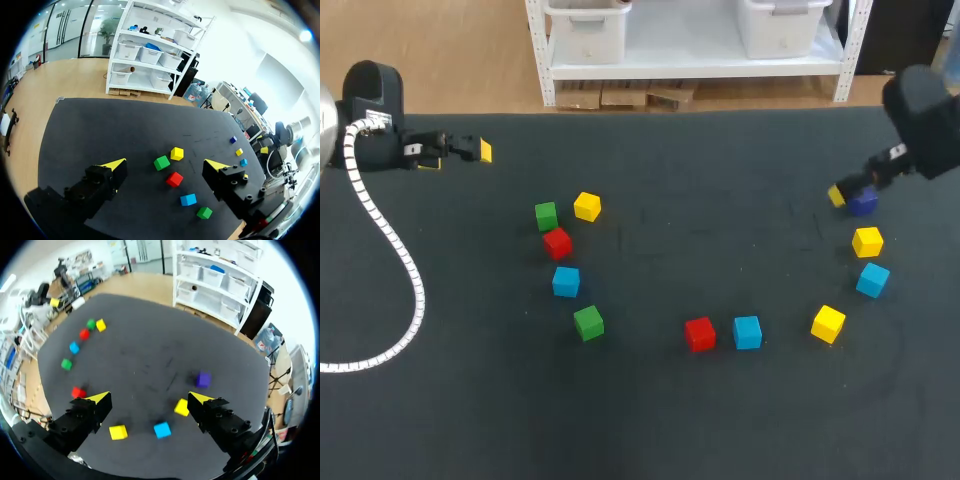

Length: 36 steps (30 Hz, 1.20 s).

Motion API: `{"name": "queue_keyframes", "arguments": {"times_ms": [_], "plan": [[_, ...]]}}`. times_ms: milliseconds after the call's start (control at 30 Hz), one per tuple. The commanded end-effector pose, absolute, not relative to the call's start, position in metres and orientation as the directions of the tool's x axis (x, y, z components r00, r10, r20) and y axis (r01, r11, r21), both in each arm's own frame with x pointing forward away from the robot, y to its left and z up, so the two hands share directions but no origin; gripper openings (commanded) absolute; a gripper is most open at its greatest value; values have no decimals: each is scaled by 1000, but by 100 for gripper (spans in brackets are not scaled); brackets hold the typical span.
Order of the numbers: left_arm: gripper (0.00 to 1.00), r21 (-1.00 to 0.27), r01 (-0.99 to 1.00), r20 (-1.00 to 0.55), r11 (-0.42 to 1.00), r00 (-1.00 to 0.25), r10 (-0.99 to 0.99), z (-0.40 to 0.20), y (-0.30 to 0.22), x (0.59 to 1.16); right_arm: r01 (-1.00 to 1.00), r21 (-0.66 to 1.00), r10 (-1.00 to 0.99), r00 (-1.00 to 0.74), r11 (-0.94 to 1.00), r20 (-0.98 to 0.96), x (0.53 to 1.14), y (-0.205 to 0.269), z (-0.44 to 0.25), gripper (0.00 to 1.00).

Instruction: Place the blue cubes, place green cubes on the blue cubes, place the yellow cubes on the green cubes, then place the red cubes on the yellow cubes, and place purple cube on the red cubes.

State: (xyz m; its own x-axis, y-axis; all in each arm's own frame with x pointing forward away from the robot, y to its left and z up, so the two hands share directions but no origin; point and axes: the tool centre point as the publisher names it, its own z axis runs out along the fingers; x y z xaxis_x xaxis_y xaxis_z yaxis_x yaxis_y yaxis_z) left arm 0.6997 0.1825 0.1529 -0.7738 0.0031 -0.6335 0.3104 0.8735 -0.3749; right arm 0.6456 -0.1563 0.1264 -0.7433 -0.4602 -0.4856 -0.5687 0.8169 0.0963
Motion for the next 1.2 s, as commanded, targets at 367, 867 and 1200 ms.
{"name": "queue_keyframes", "arguments": {"times_ms": [367,867,1200], "plan": [[100,-380,318,-639,868,-769,2,151,184,700,-543,-81,-534,-768,836,-353,606,-179,100,100],[100,-380,318,-639,868,-769,2,151,184,700,-583,4,-564,-786,812,-254,611,-193,58,100],[100,-380,318,-639,868,-769,2,151,184,700,-709,45,-683,-693,704,-232,614,-202,49,100]]}}
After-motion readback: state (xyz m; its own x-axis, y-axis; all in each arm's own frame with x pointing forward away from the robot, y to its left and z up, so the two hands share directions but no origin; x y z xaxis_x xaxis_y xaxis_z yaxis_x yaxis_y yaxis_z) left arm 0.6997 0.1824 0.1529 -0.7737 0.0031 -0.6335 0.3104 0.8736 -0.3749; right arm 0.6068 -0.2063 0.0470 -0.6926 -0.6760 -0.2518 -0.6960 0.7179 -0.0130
